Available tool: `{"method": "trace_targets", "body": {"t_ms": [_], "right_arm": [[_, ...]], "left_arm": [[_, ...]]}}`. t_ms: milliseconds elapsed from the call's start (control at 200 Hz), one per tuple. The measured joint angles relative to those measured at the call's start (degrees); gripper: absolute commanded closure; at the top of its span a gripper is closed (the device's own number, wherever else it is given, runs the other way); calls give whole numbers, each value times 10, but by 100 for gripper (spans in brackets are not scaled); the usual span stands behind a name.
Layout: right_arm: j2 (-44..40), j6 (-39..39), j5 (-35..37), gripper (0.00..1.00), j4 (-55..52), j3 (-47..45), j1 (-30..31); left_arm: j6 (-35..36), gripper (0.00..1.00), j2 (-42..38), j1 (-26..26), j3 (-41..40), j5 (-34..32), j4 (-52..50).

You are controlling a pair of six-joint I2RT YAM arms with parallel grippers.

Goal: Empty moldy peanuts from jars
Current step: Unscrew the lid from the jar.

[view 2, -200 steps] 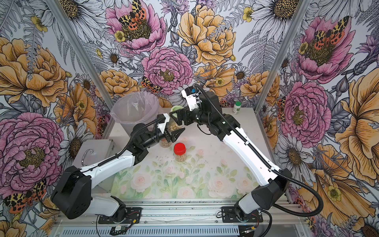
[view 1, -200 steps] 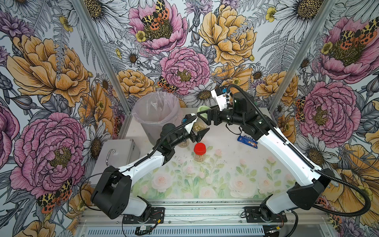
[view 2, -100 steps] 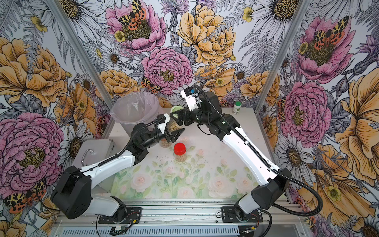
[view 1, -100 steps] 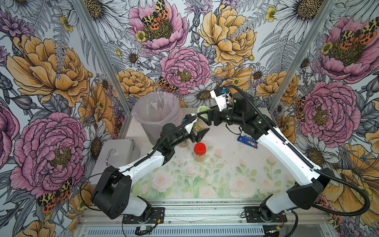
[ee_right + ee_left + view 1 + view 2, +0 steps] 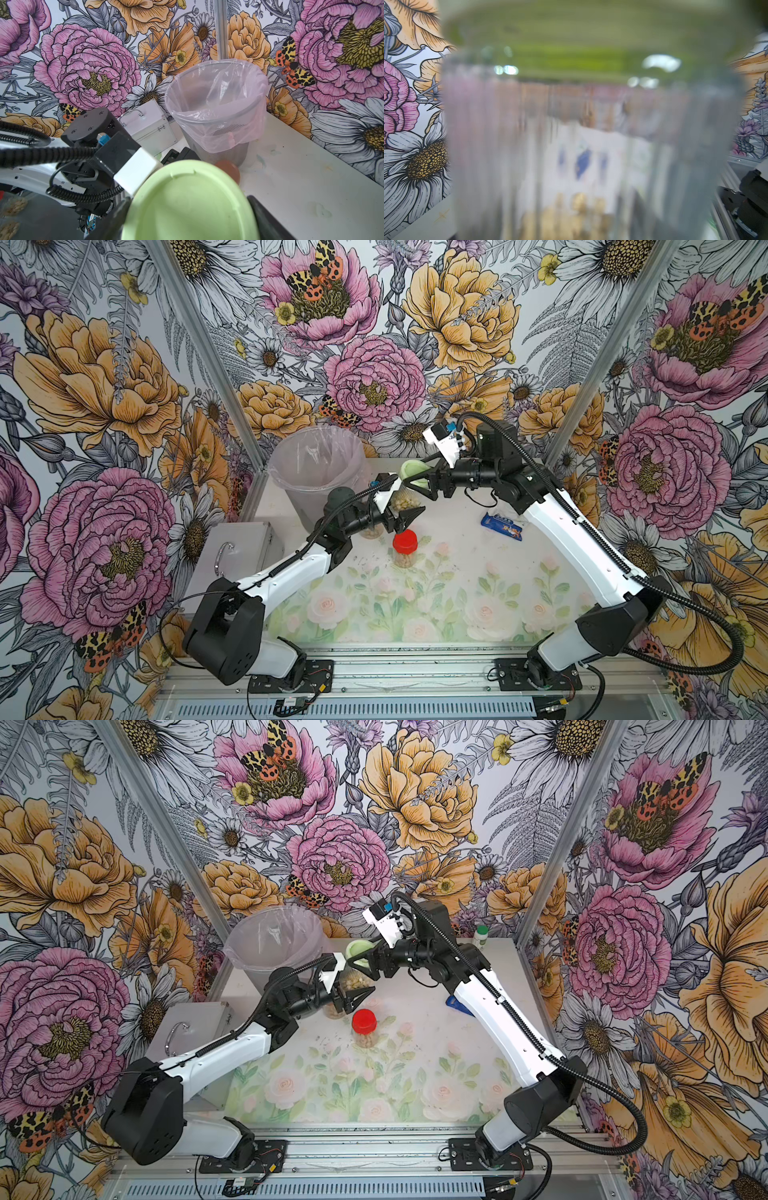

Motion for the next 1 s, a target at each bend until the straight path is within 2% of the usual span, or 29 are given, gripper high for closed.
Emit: {"method": "trace_targets", "body": {"t_ms": [475,801,1001], "right_arm": [[10,-117,-139,21,-93,23,-53],[15,-216,-161,21,-182,55,-61],[16,-245,-161,20,-208,62,-61]], "left_arm": [[40,78,-2,0,41,66,-103],[84,82,-2,1,65,111,-163],[108,85,-2,5,77,126,-196]]}}
